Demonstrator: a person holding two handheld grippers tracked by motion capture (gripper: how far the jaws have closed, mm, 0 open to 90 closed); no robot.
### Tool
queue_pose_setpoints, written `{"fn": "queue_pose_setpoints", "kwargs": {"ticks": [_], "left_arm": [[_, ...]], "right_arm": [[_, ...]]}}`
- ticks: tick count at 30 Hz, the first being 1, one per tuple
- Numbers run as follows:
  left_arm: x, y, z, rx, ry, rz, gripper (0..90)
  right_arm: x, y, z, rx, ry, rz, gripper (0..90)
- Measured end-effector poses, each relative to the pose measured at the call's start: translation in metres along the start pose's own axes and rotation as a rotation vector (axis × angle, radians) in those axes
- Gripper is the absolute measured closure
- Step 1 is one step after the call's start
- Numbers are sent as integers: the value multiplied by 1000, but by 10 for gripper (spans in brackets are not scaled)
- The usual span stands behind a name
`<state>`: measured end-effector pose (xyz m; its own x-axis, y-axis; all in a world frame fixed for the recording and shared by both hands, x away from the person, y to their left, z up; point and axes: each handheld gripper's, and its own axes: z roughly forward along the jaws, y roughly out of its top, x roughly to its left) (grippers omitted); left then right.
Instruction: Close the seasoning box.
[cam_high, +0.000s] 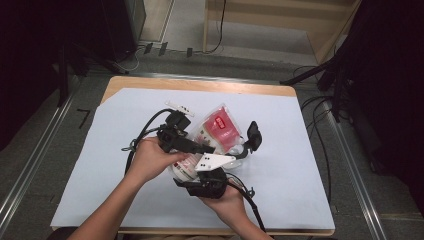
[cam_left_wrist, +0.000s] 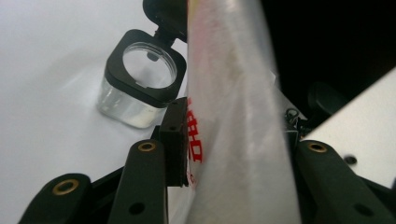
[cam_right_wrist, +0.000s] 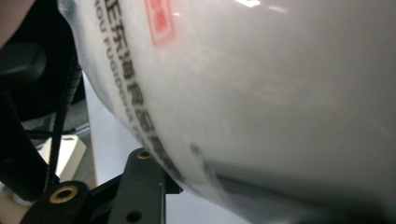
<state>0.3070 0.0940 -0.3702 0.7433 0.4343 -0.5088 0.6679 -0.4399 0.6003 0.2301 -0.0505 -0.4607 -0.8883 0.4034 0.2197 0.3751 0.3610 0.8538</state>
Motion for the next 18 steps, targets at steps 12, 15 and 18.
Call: {"fn": "queue_pose_setpoints", "kwargs": {"ticks": [12,15,18], "left_arm": [[1,1,4,-17,47,-90,606],[3,2,4,-21,36,-107,596],[3,2,4,-23,33,-110,583]], "right_arm": [[3,0,5,31,-36,-2,561],[4,1,6,31,-49,-2,589],[3,1,5,31,-50,13,600]]}}
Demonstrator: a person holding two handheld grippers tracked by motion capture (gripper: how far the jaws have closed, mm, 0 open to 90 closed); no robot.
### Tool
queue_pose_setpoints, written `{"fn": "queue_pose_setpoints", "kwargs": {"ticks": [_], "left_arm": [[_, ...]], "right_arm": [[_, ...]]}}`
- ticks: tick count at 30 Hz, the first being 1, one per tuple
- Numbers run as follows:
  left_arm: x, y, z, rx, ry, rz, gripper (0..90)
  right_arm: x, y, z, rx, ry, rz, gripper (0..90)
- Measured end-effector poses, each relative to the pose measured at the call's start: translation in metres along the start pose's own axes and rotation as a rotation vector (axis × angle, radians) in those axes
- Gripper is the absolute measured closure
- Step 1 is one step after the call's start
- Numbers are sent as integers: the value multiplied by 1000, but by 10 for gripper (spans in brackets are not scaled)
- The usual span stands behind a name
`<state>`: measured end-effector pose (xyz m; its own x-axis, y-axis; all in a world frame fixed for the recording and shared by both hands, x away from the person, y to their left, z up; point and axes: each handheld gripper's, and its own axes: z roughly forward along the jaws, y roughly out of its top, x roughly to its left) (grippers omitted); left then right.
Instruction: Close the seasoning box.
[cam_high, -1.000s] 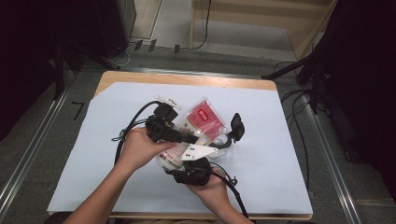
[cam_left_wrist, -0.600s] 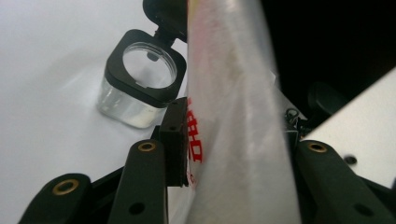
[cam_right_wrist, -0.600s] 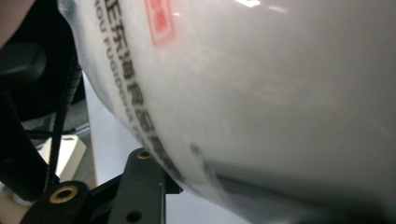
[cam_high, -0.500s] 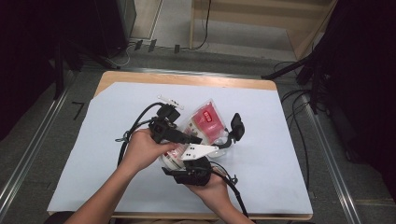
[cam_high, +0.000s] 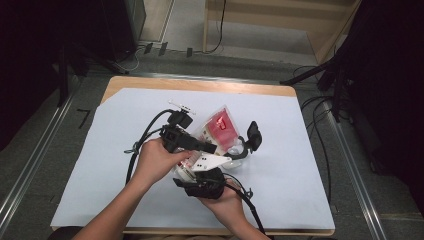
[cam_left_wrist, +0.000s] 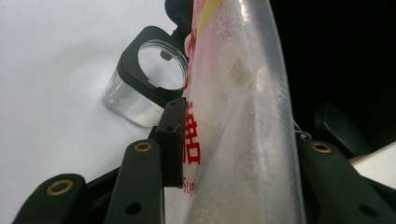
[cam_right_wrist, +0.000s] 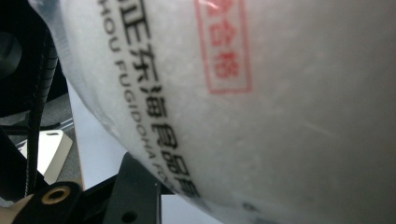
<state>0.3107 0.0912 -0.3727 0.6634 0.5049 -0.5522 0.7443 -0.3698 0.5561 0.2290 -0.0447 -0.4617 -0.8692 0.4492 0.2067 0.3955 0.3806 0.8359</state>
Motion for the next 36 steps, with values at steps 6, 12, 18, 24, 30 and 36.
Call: {"fn": "queue_pose_setpoints", "kwargs": {"ticks": [6,12,18,24,30,36], "left_arm": [[-4,1,-3,-20,9,6,554],[-5,2,-7,-18,25,17,541],[-3,9,-12,1,40,-34,620],[-2,19,-18,-8,50,-59,638],[-2,21,-16,-19,58,-44,632],[2,22,-14,-30,64,-41,624]], "right_arm": [[-4,1,-3,-35,41,57,606],[-7,4,-7,-61,76,93,606],[-3,10,-5,-36,44,0,597],[-3,21,-5,-45,36,0,599],[-5,22,-3,-69,35,1,603],[-9,20,0,-60,60,17,599]]}}
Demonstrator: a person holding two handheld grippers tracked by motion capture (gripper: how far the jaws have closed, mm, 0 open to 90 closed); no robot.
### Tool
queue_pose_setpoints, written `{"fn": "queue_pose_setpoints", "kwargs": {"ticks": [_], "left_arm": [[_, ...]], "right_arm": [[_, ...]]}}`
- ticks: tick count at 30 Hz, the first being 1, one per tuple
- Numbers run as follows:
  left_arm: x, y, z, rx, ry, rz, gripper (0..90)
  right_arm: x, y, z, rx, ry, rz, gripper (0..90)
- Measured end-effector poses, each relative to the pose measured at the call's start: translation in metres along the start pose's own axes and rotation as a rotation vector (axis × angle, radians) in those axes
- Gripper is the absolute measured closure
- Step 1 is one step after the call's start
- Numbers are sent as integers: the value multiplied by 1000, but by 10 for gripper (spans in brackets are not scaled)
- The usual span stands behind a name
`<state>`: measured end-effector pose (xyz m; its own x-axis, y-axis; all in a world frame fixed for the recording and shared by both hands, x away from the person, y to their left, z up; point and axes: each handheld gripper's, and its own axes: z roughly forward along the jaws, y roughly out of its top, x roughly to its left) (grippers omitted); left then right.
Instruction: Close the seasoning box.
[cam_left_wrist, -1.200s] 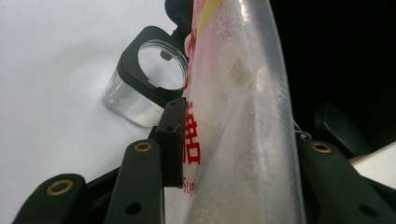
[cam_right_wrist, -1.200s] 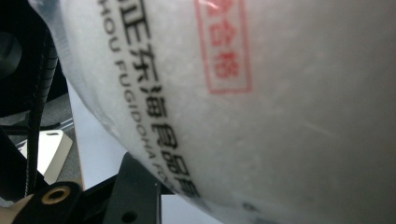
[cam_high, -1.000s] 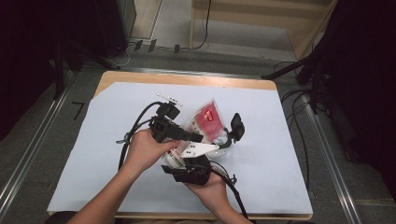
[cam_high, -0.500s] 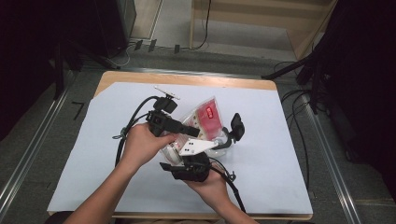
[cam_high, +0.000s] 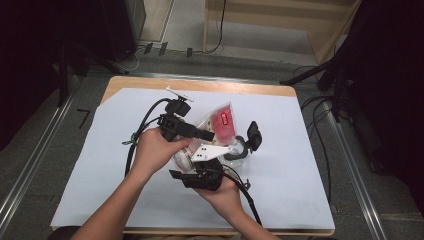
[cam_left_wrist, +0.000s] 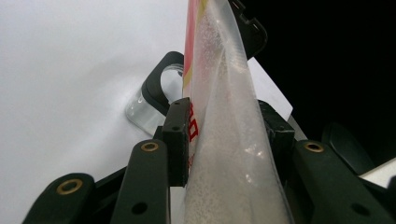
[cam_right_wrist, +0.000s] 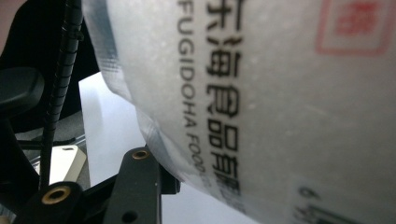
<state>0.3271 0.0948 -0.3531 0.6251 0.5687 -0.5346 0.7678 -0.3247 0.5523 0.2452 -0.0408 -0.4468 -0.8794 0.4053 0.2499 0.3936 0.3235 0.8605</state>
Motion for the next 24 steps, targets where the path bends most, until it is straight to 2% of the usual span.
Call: {"fn": "queue_pose_setpoints", "kwargs": {"ticks": [3,7,9,12,17,20,24], "left_arm": [[0,0,1,1,5,9,619],[2,1,5,1,4,1,613],[3,2,5,4,2,-1,609],[3,2,6,4,-1,18,604],[1,2,7,-1,-4,15,593],[1,2,7,4,-6,26,583],[-2,1,5,-6,-9,23,580]], "right_arm": [[0,0,0,2,8,4,596],[0,-1,1,18,5,-15,599],[0,-2,1,25,1,-9,607],[0,-2,1,27,-4,-6,609],[1,-2,0,21,-12,18,609],[0,-2,-1,12,1,47,609],[0,-2,-3,3,-3,52,609]]}}
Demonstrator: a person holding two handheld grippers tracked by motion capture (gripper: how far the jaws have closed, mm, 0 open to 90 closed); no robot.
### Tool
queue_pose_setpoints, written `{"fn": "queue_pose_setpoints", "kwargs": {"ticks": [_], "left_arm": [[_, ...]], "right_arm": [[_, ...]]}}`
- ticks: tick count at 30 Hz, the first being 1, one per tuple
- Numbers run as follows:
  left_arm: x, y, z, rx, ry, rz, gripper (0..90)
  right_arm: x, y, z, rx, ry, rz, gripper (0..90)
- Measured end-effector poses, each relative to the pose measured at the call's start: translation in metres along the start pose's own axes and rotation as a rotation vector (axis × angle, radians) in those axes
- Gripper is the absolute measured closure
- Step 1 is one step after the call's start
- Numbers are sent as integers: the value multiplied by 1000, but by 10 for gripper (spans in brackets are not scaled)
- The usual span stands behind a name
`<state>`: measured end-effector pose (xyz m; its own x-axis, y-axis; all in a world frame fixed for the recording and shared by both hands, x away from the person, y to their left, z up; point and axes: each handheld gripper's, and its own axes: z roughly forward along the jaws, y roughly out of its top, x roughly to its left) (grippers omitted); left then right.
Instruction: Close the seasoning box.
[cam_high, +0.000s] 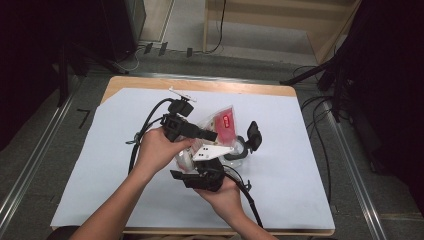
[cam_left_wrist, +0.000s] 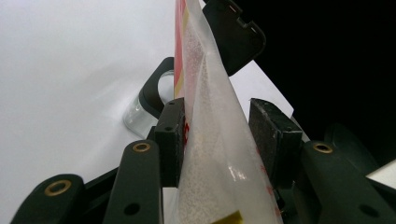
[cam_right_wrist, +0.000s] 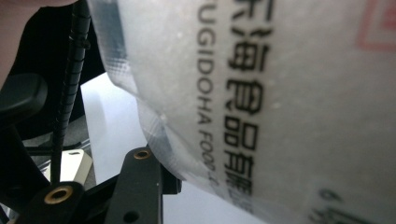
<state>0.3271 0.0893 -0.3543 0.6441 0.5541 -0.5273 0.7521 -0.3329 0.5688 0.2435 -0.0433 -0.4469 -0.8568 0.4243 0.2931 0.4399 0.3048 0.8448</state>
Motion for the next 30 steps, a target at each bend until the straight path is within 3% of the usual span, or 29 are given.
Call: {"fn": "queue_pose_setpoints", "kwargs": {"ticks": [6,10,19,30], "left_arm": [[-2,0,0,-1,12,7,571],[-2,0,-1,15,22,-6,613],[0,-1,-2,22,33,-5,665],[-4,0,-4,5,16,0,621]], "right_arm": [[0,1,-2,-11,13,22,609],[0,1,-1,-5,19,21,610],[3,1,2,21,10,-24,606],[3,3,0,1,27,5,615]]}}
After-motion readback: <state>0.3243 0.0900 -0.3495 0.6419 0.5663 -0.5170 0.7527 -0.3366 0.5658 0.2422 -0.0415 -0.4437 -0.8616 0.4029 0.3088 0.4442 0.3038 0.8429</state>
